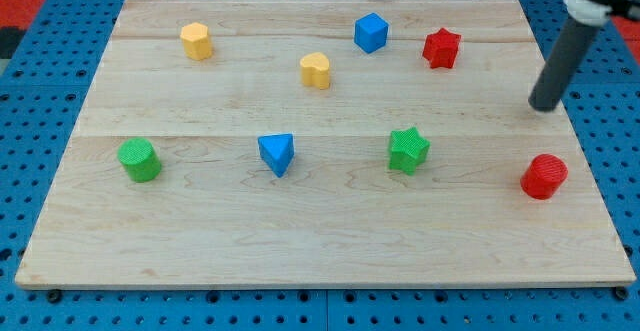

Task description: Move the green star diagonal to the bottom right of the yellow heart

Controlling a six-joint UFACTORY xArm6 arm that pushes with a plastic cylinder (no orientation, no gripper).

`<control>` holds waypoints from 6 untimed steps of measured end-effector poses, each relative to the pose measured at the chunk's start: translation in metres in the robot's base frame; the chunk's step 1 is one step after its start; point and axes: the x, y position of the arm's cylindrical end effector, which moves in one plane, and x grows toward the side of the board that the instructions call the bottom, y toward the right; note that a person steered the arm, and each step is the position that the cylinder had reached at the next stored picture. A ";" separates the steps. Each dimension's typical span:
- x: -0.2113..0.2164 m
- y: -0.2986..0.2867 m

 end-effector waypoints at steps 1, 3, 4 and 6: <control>0.033 -0.042; 0.081 -0.119; 0.087 -0.166; 0.033 -0.190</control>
